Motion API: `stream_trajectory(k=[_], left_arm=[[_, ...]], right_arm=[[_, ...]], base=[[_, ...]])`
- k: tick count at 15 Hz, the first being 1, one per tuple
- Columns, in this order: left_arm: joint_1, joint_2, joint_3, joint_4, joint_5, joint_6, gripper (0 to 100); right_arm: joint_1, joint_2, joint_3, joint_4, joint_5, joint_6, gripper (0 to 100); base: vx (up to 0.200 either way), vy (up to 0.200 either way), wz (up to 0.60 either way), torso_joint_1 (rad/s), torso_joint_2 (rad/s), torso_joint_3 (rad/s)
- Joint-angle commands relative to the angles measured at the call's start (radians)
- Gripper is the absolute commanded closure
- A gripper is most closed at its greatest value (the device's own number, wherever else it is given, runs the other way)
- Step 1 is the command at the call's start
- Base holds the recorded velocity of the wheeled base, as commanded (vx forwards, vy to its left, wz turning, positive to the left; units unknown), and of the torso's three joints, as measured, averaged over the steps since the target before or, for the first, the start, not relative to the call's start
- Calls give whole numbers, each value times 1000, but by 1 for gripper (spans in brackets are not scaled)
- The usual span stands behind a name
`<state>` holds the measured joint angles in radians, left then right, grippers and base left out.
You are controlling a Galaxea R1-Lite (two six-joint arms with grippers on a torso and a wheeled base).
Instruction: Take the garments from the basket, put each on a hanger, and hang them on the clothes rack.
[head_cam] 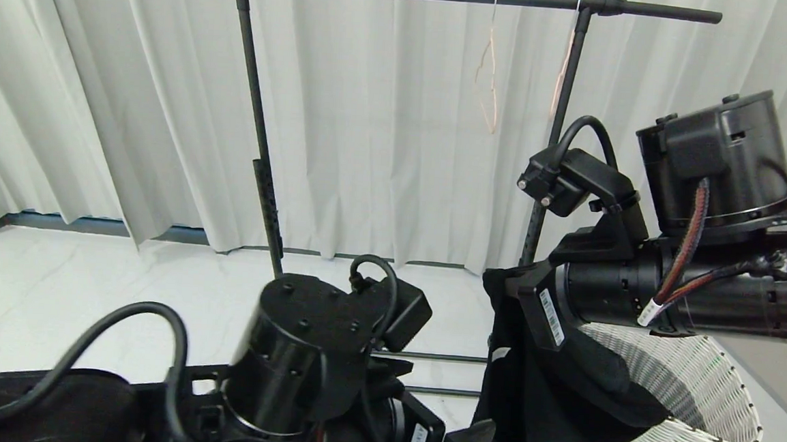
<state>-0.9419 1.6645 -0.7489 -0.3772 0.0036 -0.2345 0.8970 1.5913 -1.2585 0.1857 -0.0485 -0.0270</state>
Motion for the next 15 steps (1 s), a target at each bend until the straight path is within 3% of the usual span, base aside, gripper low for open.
stream_trajectory(k=[1,3,11,12,15], left_arm=[[35,127,-72,0,4,-43,0],[45,166,-116,0,3,-115,0],[75,253,-107,0,6,-115,0],[75,251,-105,0,6,-115,100],[75,250,-102,0,22,-114,100]], right_arm=[[16,-7,-10,0,-1,-2,100],[23,-10,-21,1,-21,-2,100],[23,-31,-35,44,-22,-2,100],[23,-33,-33,44,-22,-2,100],[22,-33,-28,44,-28,-1,100]], base=[[0,0,0,0,0,0],[0,0,0,0,0,0],[0,0,0,0,0,0],[0,0,0,0,0,0],[0,0,0,0,0,0]])
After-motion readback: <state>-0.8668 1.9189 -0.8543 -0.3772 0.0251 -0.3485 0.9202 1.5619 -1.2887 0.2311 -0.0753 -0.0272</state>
